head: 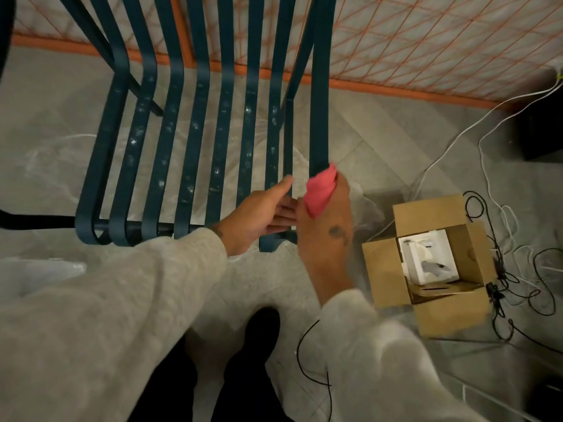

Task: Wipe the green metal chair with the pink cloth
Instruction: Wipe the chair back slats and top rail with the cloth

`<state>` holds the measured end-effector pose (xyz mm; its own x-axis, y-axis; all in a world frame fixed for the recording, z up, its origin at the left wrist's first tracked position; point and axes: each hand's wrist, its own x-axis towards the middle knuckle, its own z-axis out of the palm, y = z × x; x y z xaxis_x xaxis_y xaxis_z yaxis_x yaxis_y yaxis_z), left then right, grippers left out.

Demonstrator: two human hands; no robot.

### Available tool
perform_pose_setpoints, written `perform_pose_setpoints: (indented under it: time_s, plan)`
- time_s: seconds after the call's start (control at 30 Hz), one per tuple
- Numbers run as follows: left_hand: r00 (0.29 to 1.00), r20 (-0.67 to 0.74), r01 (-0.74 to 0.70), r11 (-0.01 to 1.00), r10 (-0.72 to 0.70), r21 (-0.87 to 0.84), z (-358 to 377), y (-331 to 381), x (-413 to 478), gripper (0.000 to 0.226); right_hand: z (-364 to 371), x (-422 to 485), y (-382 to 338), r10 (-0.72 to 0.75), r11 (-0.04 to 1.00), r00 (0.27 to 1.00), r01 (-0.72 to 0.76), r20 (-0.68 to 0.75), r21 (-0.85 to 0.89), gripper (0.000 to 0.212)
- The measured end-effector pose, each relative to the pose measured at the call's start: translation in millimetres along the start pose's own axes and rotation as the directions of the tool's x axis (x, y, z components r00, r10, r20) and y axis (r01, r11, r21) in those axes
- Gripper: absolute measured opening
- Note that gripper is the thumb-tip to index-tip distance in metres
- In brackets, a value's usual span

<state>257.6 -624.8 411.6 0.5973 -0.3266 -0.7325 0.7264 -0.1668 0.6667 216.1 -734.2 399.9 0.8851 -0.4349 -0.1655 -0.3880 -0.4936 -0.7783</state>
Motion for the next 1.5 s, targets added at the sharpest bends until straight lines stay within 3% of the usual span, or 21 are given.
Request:
perform_pose_setpoints:
  time_s: [0.17, 0.23, 0.33, 0.43, 0.53, 0.6, 0.7, 0.8, 1.0, 1.13, 1.2, 1.33, 1.5]
  plan:
    - [0.983, -0.033, -0.168, 0.96, 0.179, 0.223, 2.4, 8.5, 1.7, 0.039, 8.4, -34.1, 39.6, 0.073, 0.997, 0.997, -0.073, -0.028, 0.005, 0.043]
    - [0.967, -0.017, -0.238, 0.921, 0.255, 0.308, 4.9, 14.8, 3.9, 0.036, 6.3, -26.5, 35.6, 0.02, 0.998, 0.999, -0.022, -0.047, -0.052, 0.042]
    - [0.947, -0.104, -0.241, 0.884, 0.305, 0.401, 10.1, 22.5, 10.5, 0.052, 6.6, -6.7, 13.8, -0.02, 0.99, 0.994, 0.004, -0.109, -0.138, 0.045]
    - [0.935, -0.211, -0.188, 0.903, 0.285, 0.385, 8.6, 29.4, 17.6, 0.063, 12.6, 8.4, -4.2, 0.024, 0.985, 0.984, -0.053, -0.175, -0.164, 0.049]
    - [0.944, -0.217, -0.159, 0.917, 0.25, 0.365, 3.2, 36.5, 18.7, 0.068, 20.2, -3.5, -2.8, 0.071, 0.996, 0.974, -0.079, -0.215, -0.029, 0.06]
    - [0.955, -0.19, -0.151, 0.927, 0.226, 0.343, 1.9, 39.5, 15.5, 0.06, 23.4, -21.3, 10.0, 0.156, 0.987, 0.964, -0.145, -0.217, 0.063, 0.062]
    - [0.96, -0.138, -0.186, 0.925, 0.243, 0.333, 3.5, 42.8, 11.9, 0.032, 22.4, -34.4, 27.8, 0.278, 0.954, 0.954, -0.26, -0.115, 0.15, 0.043]
    - [0.963, -0.111, -0.191, 0.913, 0.245, 0.361, 3.2, 47.0, 16.0, 0.023, 12.7, -22.4, 22.9, 0.204, 0.978, 0.976, -0.2, -0.07, 0.06, 0.036]
    - [0.976, -0.055, -0.166, 0.889, 0.209, 0.427, 1.1, 57.1, 20.7, 0.03, -2.7, 19.3, -7.6, 0.067, 0.995, 0.997, -0.07, -0.045, -0.075, 0.03]
    - [0.976, -0.046, -0.173, 0.887, 0.212, 0.429, 1.5, 57.8, 19.5, 0.029, 6.4, -6.1, 3.4, 0.108, 0.994, 0.989, -0.107, -0.101, 0.013, 0.037]
    - [0.976, -0.031, -0.176, 0.871, 0.213, 0.459, 1.1, 59.5, 18.7, 0.028, 5.4, -16.5, 13.3, 0.153, 0.988, 0.987, -0.152, -0.057, 0.02, 0.038]
    - [0.986, -0.002, -0.143, 0.848, 0.167, 0.51, -0.9, 66.6, 19.9, 0.031, -11.6, -3.0, 11.5, 0.148, 0.983, 0.981, -0.133, 0.122, -0.124, 0.031]
    - [0.997, 0.021, -0.073, 0.852, 0.073, 0.518, -1.6, 75.6, 17.9, 0.032, -14.5, 38.8, -23.7, 0.117, 0.973, 0.983, -0.085, 0.138, -0.217, 0.034]
